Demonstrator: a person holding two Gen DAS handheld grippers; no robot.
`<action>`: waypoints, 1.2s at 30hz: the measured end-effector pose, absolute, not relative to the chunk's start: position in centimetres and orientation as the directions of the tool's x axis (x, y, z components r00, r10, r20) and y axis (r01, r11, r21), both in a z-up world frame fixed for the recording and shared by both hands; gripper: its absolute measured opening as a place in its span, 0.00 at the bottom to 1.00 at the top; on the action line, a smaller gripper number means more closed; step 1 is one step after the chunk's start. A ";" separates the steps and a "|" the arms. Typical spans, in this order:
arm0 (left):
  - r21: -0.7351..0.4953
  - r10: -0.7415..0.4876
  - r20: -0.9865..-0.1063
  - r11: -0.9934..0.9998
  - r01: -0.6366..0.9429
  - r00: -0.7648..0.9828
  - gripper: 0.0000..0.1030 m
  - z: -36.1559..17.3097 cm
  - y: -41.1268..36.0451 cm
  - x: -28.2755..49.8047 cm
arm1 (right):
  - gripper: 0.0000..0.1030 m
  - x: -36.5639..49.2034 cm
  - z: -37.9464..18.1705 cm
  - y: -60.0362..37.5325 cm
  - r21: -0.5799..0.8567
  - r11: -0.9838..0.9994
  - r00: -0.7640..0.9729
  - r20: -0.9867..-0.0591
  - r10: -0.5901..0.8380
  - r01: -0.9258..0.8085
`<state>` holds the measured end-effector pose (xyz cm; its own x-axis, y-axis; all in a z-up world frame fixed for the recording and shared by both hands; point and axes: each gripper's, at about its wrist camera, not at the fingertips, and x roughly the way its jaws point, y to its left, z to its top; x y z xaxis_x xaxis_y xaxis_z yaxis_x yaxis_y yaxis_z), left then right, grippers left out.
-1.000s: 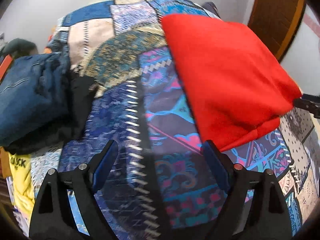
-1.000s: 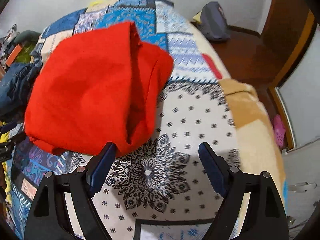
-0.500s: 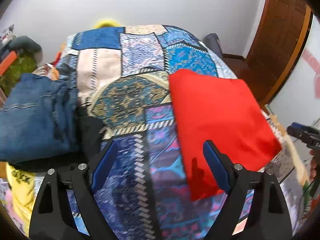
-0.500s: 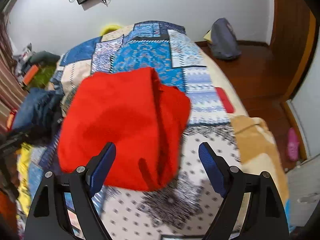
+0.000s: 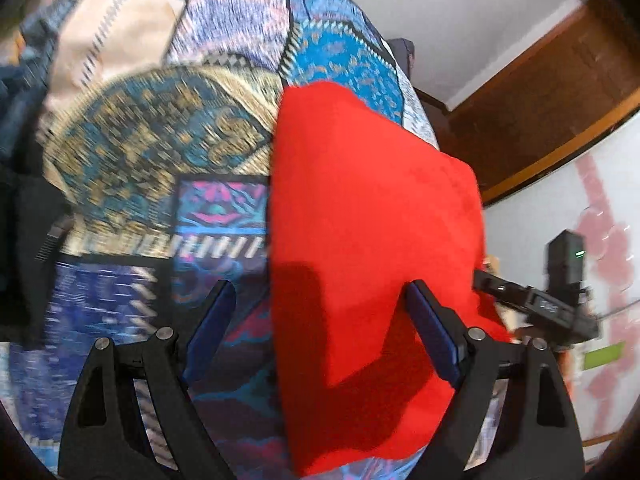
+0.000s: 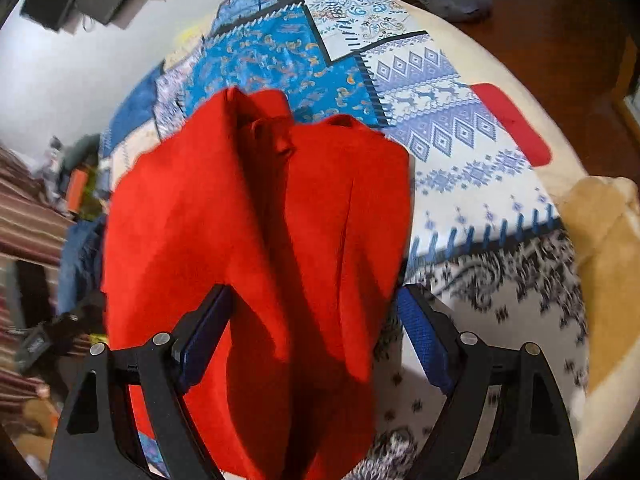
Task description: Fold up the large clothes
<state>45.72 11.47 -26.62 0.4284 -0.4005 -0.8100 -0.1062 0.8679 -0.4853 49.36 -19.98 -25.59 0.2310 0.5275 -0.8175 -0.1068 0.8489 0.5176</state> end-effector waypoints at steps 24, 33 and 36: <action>-0.642 -0.572 -0.698 0.766 -0.021 0.431 0.29 -25.7 10.6 46.2 | 0.22 49.8 -23.5 -16.9 0.635 0.759 0.173 -0.738 0.652 -0.145; -0.608 -0.530 -0.655 0.793 0.041 0.539 0.27 -17.8 13.3 42.2 | 0.20 48.0 -16.2 -11.2 0.597 0.750 0.244 -0.712 0.659 -0.283; -0.605 -0.514 -0.628 0.795 0.048 0.585 0.27 -15.1 15.9 41.4 | 0.20 47.8 -13.8 -8.4 0.590 0.733 0.257 -0.691 0.676 -0.340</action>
